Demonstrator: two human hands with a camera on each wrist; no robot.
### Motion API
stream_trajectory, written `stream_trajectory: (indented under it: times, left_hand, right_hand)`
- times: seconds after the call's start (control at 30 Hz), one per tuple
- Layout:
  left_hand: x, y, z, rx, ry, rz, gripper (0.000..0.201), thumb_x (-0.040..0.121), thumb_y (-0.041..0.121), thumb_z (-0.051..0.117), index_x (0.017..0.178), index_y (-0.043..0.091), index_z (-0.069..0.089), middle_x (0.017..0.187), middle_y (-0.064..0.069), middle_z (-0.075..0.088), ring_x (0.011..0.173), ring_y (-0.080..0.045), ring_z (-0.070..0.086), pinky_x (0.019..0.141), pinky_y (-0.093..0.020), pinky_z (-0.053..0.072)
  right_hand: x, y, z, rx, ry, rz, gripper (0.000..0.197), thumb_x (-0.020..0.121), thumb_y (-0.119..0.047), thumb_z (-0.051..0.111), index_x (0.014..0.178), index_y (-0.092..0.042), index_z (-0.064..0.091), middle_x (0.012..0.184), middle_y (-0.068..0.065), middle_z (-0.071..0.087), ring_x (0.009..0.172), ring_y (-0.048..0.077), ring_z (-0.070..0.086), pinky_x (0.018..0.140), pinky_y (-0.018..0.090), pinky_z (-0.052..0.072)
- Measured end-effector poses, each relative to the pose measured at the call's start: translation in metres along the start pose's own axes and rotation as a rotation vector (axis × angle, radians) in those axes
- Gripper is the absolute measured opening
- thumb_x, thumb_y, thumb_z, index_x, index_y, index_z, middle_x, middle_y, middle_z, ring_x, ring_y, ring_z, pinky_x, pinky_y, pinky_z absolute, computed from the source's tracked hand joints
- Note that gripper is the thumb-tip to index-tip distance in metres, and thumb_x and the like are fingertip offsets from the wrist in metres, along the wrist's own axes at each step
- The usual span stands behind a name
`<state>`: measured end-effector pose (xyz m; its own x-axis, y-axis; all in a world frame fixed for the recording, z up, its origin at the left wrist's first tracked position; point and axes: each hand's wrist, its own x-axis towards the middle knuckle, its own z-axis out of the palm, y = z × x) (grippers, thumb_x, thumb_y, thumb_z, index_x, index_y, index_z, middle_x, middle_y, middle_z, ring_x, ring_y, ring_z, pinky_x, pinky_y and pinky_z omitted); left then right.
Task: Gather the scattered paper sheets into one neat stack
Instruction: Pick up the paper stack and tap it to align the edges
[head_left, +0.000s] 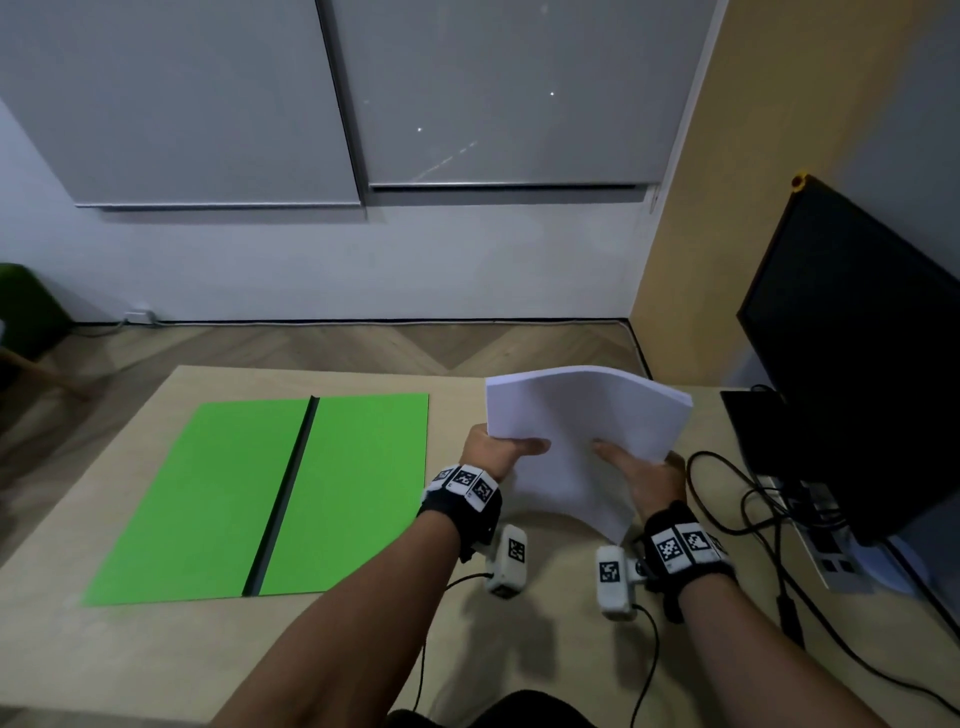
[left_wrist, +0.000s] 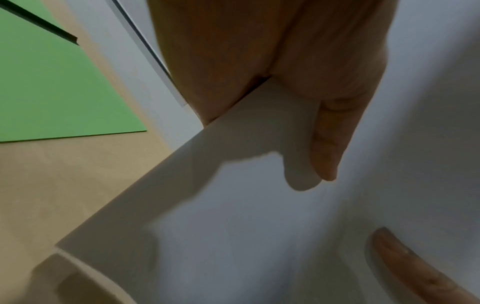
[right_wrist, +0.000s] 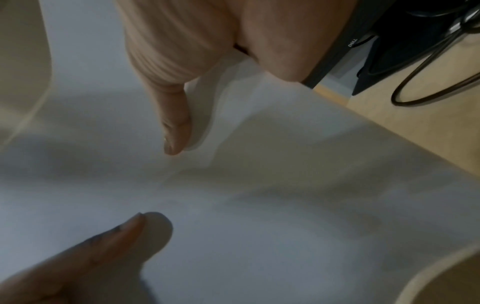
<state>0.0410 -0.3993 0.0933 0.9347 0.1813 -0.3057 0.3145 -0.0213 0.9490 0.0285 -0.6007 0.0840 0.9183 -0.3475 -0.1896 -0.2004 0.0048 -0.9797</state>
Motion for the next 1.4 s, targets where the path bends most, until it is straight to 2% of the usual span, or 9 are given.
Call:
stream_trajectory:
  times: [0.37, 0.5, 0.63, 0.73, 0.83, 0.97, 1.1, 1.27, 1.4]
  left_hand:
    - [-0.001, -0.007, -0.007, -0.03, -0.023, -0.015, 0.031, 0.059, 0.003, 0.091, 0.079, 0.016, 0.071, 0.084, 0.002, 0.073, 0.08, -0.019, 0.069, 0.074, -0.029, 0.055]
    - [-0.004, -0.019, -0.006, -0.032, -0.031, -0.036, 0.032, 0.059, 0.006, 0.092, 0.082, 0.016, 0.072, 0.086, 0.001, 0.074, 0.081, -0.018, 0.069, 0.073, -0.027, 0.056]
    - [-0.004, -0.026, -0.005, 0.08, -0.026, -0.079, 0.03, 0.064, 0.001, 0.087, 0.088, 0.009, 0.071, 0.083, 0.003, 0.069, 0.077, -0.014, 0.063, 0.061, -0.016, 0.049]
    - [-0.001, -0.03, -0.004, 0.226, -0.011, -0.123, 0.037, 0.065, 0.004, 0.085, 0.099, 0.003, 0.073, 0.094, -0.006, 0.07, 0.084, -0.022, 0.062, 0.069, -0.023, 0.049]
    - [0.001, -0.026, -0.01, 0.168, 0.034, -0.12, 0.034, 0.063, 0.002, 0.085, 0.095, 0.002, 0.074, 0.091, -0.007, 0.068, 0.083, -0.023, 0.063, 0.069, -0.025, 0.049]
    - [-0.004, -0.035, -0.019, 0.17, 0.066, -0.122, 0.027, 0.063, 0.001, 0.084, 0.088, 0.003, 0.074, 0.087, -0.008, 0.068, 0.079, -0.023, 0.06, 0.065, -0.026, 0.046]
    - [-0.007, -0.037, -0.025, 0.136, 0.073, -0.131, 0.028, 0.063, 0.0, 0.083, 0.089, 0.003, 0.076, 0.084, -0.006, 0.068, 0.077, -0.021, 0.061, 0.061, -0.024, 0.048]
    - [-0.007, -0.026, -0.055, -0.08, -0.003, 0.0, 0.033, 0.057, -0.012, 0.081, 0.077, 0.012, 0.069, 0.073, 0.002, 0.071, 0.068, -0.016, 0.065, 0.061, -0.019, 0.051]
    - [-0.017, -0.038, -0.079, -0.177, -0.028, -0.015, 0.034, 0.05, 0.004, 0.079, 0.083, 0.009, 0.071, 0.072, 0.004, 0.073, 0.064, -0.012, 0.067, 0.066, -0.023, 0.052]
  right_hand:
    - [-0.009, 0.009, -0.003, 0.019, -0.023, -0.012, 0.026, 0.063, -0.015, 0.091, 0.079, -0.016, 0.071, 0.083, -0.005, 0.072, 0.075, 0.009, 0.067, 0.062, 0.022, 0.051]
    - [-0.009, 0.024, -0.005, 0.01, 0.0, 0.034, 0.034, 0.058, -0.016, 0.093, 0.084, -0.014, 0.072, 0.088, 0.001, 0.074, 0.081, 0.017, 0.069, 0.073, 0.031, 0.056]
    - [-0.006, 0.035, -0.004, 0.01, -0.008, 0.084, 0.046, 0.05, -0.02, 0.095, 0.089, -0.012, 0.072, 0.09, 0.002, 0.075, 0.084, 0.023, 0.071, 0.077, 0.037, 0.058]
    - [-0.005, 0.026, -0.002, -0.014, -0.028, 0.053, 0.035, 0.057, -0.011, 0.093, 0.085, -0.014, 0.071, 0.09, 0.001, 0.074, 0.079, 0.017, 0.068, 0.073, 0.029, 0.054]
    - [-0.001, 0.016, 0.003, -0.012, -0.031, 0.004, 0.031, 0.06, -0.007, 0.091, 0.081, -0.015, 0.069, 0.085, -0.003, 0.071, 0.074, 0.012, 0.065, 0.07, 0.024, 0.048]
    - [-0.004, 0.027, 0.014, -0.029, -0.035, 0.033, 0.036, 0.059, -0.01, 0.092, 0.09, -0.009, 0.072, 0.093, 0.003, 0.073, 0.085, 0.02, 0.066, 0.078, 0.026, 0.049]
    - [-0.009, 0.029, 0.02, -0.007, -0.049, 0.047, 0.033, 0.058, -0.01, 0.092, 0.082, -0.015, 0.069, 0.09, 0.001, 0.072, 0.084, 0.022, 0.067, 0.081, 0.033, 0.053]
    - [-0.01, 0.012, 0.029, 0.075, -0.182, -0.004, 0.034, 0.058, -0.001, 0.09, 0.087, -0.008, 0.073, 0.089, 0.003, 0.075, 0.076, 0.018, 0.072, 0.069, 0.029, 0.058]
    - [-0.019, 0.013, 0.049, 0.095, -0.263, 0.032, 0.034, 0.06, 0.003, 0.088, 0.088, -0.004, 0.072, 0.086, 0.003, 0.075, 0.067, 0.012, 0.072, 0.06, 0.021, 0.056]
